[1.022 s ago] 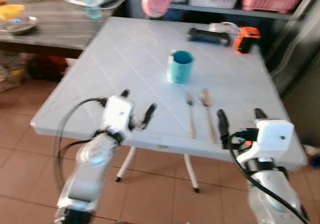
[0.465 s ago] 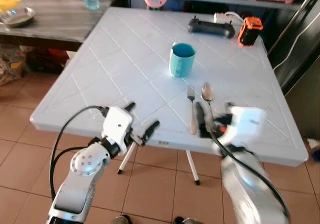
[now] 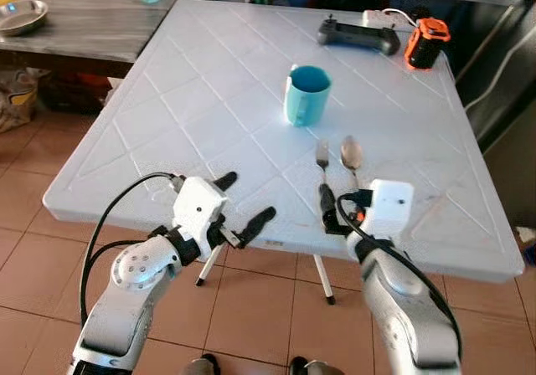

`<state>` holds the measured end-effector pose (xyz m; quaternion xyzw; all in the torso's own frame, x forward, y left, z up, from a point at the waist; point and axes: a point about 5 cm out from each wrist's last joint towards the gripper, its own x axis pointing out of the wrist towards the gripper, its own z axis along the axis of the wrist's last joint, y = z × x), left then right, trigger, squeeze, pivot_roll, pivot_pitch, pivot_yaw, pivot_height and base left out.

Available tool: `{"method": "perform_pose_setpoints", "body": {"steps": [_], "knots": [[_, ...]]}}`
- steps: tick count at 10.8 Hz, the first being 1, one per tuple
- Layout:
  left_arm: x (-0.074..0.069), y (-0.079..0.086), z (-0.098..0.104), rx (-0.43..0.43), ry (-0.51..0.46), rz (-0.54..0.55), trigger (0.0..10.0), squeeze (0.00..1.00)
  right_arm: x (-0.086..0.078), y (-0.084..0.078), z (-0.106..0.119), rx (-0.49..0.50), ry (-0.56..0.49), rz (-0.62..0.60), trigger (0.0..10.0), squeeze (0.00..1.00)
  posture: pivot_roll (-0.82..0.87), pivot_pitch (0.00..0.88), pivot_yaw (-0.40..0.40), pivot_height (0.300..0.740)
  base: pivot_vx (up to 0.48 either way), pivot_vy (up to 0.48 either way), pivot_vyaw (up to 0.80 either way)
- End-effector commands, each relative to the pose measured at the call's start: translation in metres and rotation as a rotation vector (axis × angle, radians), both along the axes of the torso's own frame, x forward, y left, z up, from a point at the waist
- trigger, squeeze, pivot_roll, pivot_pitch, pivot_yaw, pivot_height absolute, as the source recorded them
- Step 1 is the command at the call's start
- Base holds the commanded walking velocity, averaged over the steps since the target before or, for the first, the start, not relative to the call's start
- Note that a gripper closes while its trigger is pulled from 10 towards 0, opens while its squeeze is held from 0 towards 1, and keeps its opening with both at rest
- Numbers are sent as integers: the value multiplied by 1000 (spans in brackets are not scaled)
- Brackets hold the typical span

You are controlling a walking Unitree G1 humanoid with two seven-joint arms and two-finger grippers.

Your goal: Setting the table

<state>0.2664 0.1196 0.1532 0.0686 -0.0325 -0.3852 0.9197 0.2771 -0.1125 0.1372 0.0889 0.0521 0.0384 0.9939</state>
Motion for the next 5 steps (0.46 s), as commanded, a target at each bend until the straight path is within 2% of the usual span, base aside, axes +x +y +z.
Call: {"method": "perform_pose_setpoints", "body": {"steps": [1, 5], "knots": [[-2, -2, 1, 9, 0, -22, 10000, 0, 3, 11, 2, 86, 8, -4, 10000, 0, 132, 210, -35, 740, 0, 0, 0], [-5, -5, 1, 5, 15, -43, 10000, 0, 16, 30, 20, 93, -44, 48, 10000, 0, 139, 211, -33, 740, 0, 0, 0]]}}
